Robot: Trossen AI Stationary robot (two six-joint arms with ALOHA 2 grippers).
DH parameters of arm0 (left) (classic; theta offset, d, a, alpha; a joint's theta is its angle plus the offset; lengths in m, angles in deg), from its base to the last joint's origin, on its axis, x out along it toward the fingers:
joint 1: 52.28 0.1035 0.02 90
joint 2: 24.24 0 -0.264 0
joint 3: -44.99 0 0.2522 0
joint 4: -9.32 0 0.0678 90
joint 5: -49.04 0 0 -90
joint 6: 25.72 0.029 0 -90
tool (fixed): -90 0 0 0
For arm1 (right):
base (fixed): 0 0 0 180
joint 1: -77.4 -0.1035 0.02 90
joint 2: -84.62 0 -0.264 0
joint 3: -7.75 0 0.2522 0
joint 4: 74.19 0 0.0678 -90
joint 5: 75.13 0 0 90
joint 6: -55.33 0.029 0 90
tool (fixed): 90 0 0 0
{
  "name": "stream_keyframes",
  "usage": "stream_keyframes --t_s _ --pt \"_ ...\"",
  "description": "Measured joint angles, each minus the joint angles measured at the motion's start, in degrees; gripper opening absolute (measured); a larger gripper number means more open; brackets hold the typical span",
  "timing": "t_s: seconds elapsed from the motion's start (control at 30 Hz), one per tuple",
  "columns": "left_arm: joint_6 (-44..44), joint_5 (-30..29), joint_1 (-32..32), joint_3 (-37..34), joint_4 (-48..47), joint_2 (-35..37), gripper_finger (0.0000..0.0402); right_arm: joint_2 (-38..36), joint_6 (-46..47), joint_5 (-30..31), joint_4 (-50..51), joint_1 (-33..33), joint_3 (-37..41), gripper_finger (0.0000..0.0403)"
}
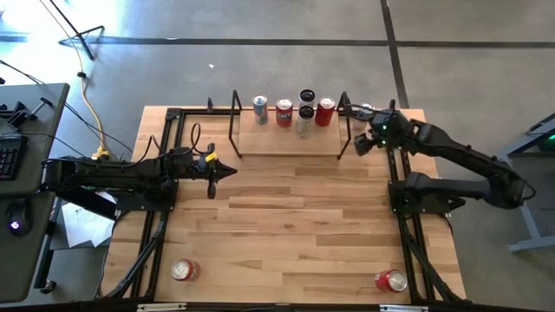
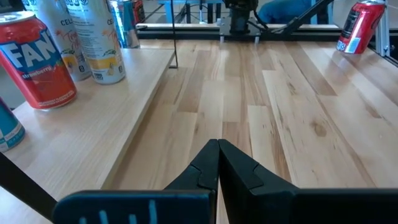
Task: Place canned beverage on shelf
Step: Put the red-black soda can on the shelf aligned with the other red-black soda can
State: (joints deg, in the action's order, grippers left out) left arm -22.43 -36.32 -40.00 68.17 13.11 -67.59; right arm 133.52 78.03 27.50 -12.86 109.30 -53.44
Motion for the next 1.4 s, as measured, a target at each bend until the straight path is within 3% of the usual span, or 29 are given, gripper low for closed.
stream_keyframes --t_s 0.17,0.47,0.53,0.73,1.0,1.27,1.4 --pt "0.4 0.0 0.0 0.0 -1.3 0.0 0.0000 0.6 5.5 -3.1 11.7 -8.1 -7.7 0.0241" --pt "0.4 0.0 0.0 0.0 -1.7 0.0 0.0000 10.1 20.5 1.3 22.2 -36.3 -16.2 0.0028" --pt "0.8 0.0 0.0 0.0 -1.8 0.0 0.0000 14.3 24.1 2.2 24.9 -41.9 -18.3 0.0009" --pt "1.5 0.2 0.0 0.0 -2.6 0.0 0.0000 27.1 42.2 1.3 34.5 -56.9 -28.1 0.0036" --pt "1.5 0.2 0.0 0.0 -3.7 0.0 0.0000 42.2 69.6 -7.2 40.8 -74.4 -43.2 0.0070" --pt "2.4 0.3 0.0 0.0 -4.4 0.0 0.0000 53.9 93.3 -12.9 42.4 -84.1 -53.5 0.0188" --pt "3.4 0.3 -0.3 0.0 -4.4 0.0 0.0000 57.2 103.6 -20.7 42.4 -87.9 -54.5 0.0246"
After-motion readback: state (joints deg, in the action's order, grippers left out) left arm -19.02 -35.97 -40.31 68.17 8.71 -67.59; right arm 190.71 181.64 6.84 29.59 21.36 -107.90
